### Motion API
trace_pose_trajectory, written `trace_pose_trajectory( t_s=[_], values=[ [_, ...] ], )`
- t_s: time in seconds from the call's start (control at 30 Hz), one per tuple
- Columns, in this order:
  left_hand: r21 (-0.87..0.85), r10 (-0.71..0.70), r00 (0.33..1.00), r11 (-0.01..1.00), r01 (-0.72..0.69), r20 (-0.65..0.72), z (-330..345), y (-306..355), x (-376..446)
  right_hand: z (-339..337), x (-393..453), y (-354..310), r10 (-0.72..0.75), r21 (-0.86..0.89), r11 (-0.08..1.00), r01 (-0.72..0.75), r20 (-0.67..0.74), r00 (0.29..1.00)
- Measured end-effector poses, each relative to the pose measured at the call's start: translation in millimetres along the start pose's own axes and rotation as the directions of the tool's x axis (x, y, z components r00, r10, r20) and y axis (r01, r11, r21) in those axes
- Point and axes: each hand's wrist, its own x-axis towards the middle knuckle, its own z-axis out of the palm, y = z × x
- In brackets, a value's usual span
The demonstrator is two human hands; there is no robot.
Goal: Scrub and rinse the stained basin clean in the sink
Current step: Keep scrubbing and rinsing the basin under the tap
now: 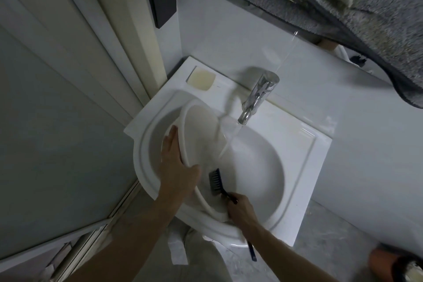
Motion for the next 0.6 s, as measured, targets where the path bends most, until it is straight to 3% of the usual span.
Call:
trace_pose_trajectory(
  t_s=[0.3,0.37,0.43,0.5,0.6],
  values=[
    [-0.06,0.033,0.994,0.997,-0.039,-0.107,5,2,-43,24,-29,1,0.002,0.02,1.0,-0.002,-0.005,1.0],
    [-0.1,0.017,0.993,0.995,-0.029,-0.114,0,2,-36,20,-33,-1,-0.048,-0.068,0.996,0.052,0.063,0.997],
    [-0.128,0.003,0.995,0.992,-0.015,-0.098,-7,12,-25,9,-32,-9,-0.074,-0.179,0.977,0.117,0.229,0.971],
    [-0.126,0.006,0.997,0.992,-0.016,-0.079,-12,24,-14,-8,-25,-21,-0.119,-0.314,0.922,0.227,0.329,0.937],
    [-0.11,0.02,0.999,0.994,-0.026,-0.049,-17,37,-1,-30,-2,-32,-0.279,-0.627,0.665,0.405,0.295,0.914]
  ],
)
